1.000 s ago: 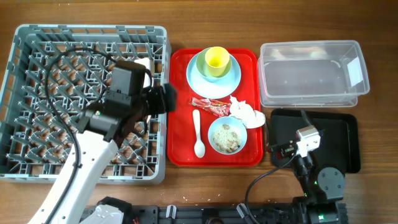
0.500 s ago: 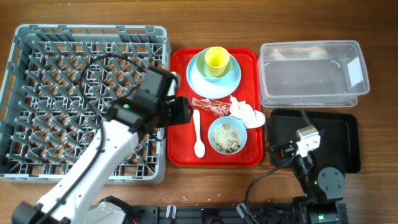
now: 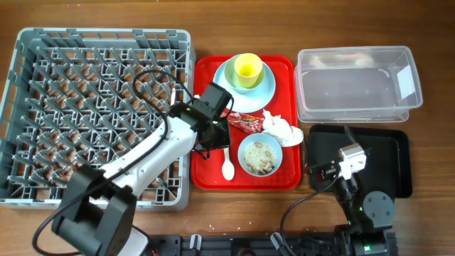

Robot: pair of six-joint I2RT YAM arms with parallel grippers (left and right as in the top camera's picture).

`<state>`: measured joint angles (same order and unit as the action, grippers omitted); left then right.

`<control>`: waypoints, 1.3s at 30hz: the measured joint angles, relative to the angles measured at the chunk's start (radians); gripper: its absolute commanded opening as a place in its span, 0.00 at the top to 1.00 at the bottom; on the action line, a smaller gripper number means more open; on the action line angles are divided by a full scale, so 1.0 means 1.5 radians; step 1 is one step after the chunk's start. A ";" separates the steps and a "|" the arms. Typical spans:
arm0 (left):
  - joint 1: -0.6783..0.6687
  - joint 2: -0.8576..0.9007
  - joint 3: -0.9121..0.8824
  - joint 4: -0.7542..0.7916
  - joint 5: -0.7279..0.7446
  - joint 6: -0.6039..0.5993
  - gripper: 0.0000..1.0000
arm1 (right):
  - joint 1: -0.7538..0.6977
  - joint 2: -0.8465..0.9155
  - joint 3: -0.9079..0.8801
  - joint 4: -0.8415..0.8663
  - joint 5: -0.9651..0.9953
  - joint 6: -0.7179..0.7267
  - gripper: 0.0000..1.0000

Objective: Sort waste into correct bins and load items into the dishwasher rack
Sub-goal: 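Move the left gripper back over the white spoon on the tray, then grasp the white spoon with the left gripper and lift it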

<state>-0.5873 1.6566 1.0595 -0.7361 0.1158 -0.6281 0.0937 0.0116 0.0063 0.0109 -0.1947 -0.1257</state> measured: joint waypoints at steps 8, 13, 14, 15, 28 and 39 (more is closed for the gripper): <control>-0.042 0.021 0.000 0.002 -0.003 -0.022 0.70 | 0.000 0.000 0.000 0.000 0.000 0.000 0.00; -0.094 0.021 0.000 0.003 -0.038 -0.077 0.70 | 0.000 0.000 0.000 0.000 0.000 0.000 0.00; -0.100 0.021 0.000 0.006 -0.045 -0.084 0.68 | 0.000 0.000 0.000 0.000 0.000 0.000 0.00; -0.106 0.021 0.000 0.009 -0.048 -0.089 0.67 | 0.000 0.000 0.000 0.000 0.000 0.000 0.00; -0.116 0.021 0.000 -0.004 -0.119 -0.102 0.69 | 0.000 0.000 0.000 0.000 0.000 0.000 0.00; -0.119 0.097 0.000 0.015 -0.134 -0.104 0.73 | 0.000 0.000 0.000 0.000 0.000 0.000 0.00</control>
<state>-0.7658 1.8023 1.0595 -0.7136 -0.0856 -0.7841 0.0937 0.0116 0.0063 0.0113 -0.1951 -0.1257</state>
